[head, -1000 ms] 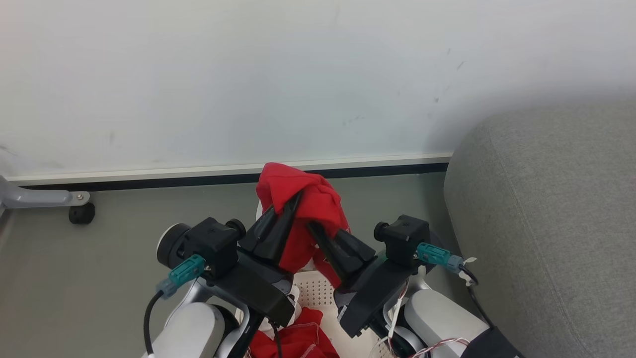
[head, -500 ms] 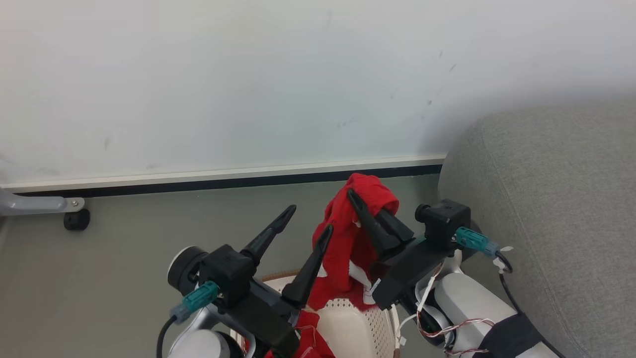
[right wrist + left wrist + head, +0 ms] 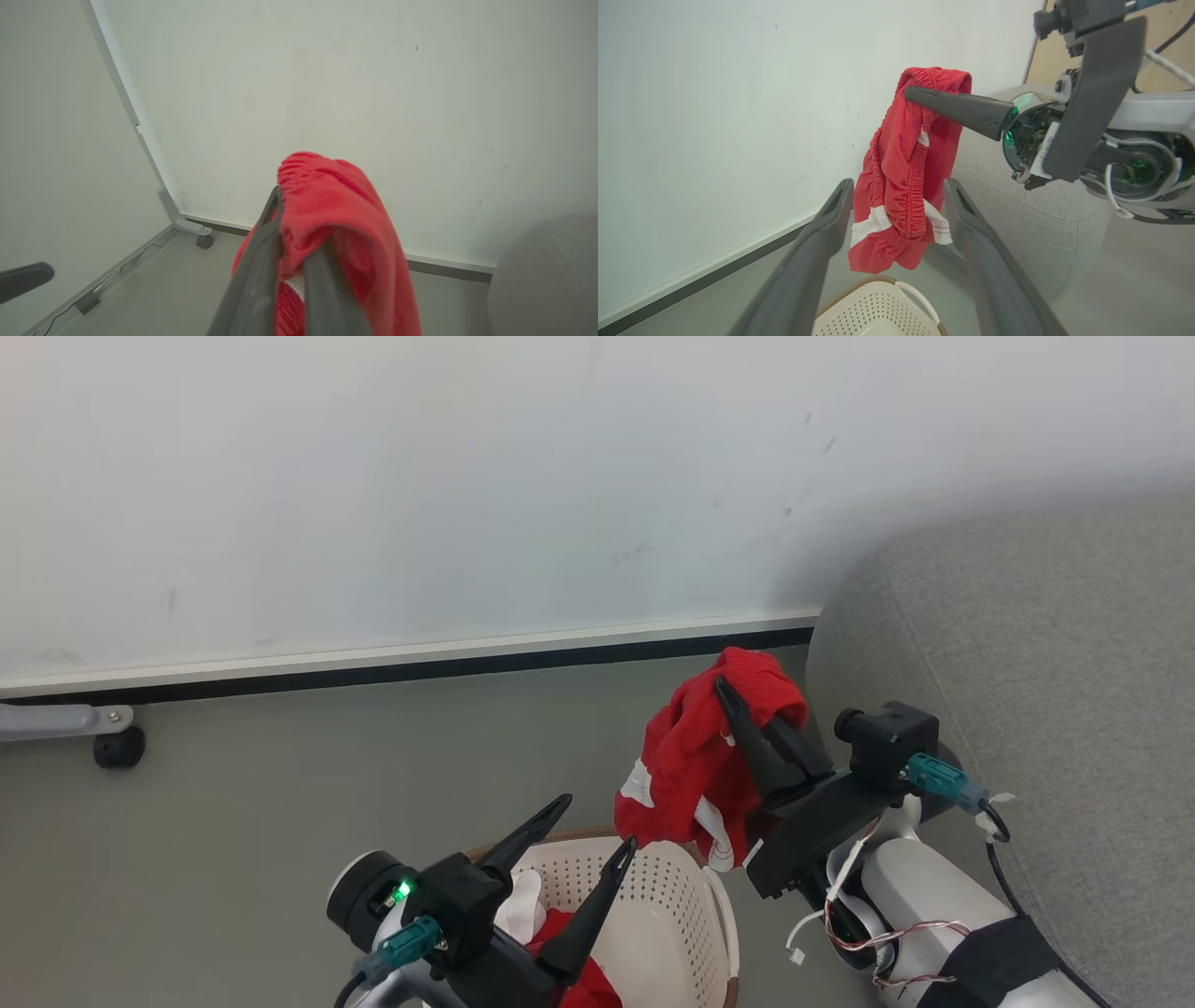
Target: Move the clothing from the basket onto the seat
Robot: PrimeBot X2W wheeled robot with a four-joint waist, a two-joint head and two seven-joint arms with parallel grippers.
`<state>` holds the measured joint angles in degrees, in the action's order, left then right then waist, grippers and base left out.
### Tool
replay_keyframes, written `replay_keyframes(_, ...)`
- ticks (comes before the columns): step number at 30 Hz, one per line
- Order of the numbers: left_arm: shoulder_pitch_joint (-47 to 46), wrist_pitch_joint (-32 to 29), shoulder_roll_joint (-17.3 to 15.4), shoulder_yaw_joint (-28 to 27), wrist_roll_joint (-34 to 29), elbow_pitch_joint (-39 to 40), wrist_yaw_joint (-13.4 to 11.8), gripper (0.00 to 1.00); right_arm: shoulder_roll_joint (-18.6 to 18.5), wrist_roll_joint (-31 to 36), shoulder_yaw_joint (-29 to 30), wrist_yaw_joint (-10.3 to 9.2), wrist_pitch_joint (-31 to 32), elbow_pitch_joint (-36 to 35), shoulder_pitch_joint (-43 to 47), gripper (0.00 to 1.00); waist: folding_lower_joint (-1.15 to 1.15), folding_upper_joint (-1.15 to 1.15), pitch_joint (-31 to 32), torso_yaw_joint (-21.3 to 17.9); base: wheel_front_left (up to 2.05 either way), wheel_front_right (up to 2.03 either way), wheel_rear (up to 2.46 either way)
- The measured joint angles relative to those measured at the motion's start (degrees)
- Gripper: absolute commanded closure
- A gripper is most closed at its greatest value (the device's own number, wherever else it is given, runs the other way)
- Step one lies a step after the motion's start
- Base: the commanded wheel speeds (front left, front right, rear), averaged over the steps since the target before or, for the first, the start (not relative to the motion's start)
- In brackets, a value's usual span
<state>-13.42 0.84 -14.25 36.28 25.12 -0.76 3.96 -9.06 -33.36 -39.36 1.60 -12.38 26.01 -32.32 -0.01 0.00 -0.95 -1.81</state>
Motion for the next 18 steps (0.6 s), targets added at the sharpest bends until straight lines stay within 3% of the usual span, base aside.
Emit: replay_keyframes(18,1.7,-1.8,-1.9,0.9,-0.5,2.5,-0.4,0.00,-3.2,0.0,3.6,-2.10,-0.8,-1.1,0.1,1.00,0.01,0.00,-3.4,-6.5,0.00,0.00,0.00)
